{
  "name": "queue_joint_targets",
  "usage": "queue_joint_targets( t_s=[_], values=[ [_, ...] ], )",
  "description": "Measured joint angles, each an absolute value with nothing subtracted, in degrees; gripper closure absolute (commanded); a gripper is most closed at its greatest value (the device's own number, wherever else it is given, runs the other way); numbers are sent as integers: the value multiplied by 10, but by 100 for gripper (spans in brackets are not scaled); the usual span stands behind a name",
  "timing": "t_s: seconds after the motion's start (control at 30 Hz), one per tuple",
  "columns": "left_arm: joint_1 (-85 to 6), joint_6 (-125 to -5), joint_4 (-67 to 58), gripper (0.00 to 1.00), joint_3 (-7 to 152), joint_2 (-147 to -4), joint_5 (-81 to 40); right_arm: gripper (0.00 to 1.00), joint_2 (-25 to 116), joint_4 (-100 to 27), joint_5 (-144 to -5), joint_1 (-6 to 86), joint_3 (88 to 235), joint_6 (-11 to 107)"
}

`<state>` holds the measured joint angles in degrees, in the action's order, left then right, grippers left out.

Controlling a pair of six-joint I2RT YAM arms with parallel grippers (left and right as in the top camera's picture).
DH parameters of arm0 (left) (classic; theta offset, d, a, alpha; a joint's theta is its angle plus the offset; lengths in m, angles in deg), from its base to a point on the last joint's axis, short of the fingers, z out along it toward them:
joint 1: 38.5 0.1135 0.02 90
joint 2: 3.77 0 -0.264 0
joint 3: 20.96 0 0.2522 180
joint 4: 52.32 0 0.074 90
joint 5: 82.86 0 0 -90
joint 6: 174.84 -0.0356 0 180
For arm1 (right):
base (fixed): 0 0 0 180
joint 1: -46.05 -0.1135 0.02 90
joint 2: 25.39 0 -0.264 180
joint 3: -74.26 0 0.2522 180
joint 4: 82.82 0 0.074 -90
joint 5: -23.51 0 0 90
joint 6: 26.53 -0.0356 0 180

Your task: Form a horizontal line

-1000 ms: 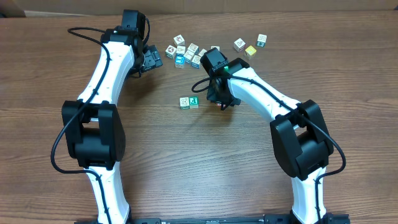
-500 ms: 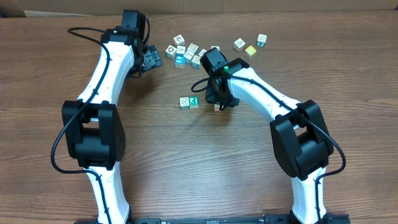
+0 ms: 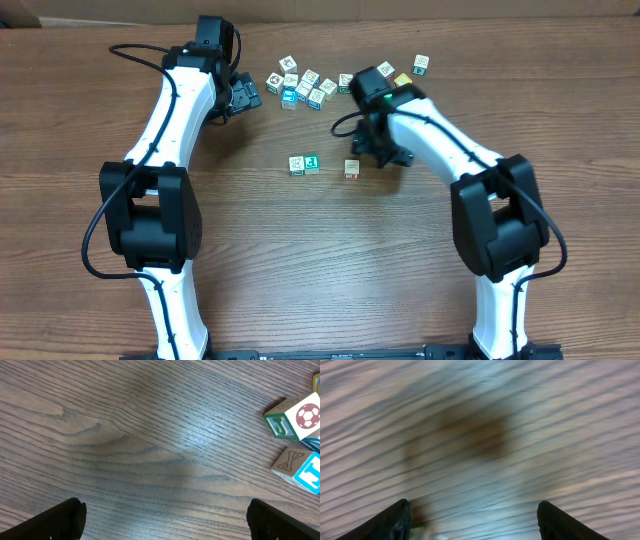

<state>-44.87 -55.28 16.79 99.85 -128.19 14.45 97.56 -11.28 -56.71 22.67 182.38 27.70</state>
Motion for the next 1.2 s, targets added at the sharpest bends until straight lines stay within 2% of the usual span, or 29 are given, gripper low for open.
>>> queue_joint_targets(
  t_s=[0.1, 0.13, 0.17, 0.63, 1.2],
  values=[
    [-449, -553, 168, 0, 998, -1282, 145, 48, 976, -86, -583, 253, 1824, 282],
    [-449, -553, 168, 0, 998, -1282, 145, 66, 976, -75, -590, 261, 1824, 280],
    [-449, -553, 168, 0, 998, -1282, 145, 96, 976, -64, -597, 267, 1824, 280],
    [-449, -553, 168, 0, 998, -1282, 145, 96, 976, -30, -671, 233, 1824, 331],
    [-449, -553, 168, 0, 998, -1282, 145, 96, 976, -73, -680, 195, 1824, 335]
  ],
)
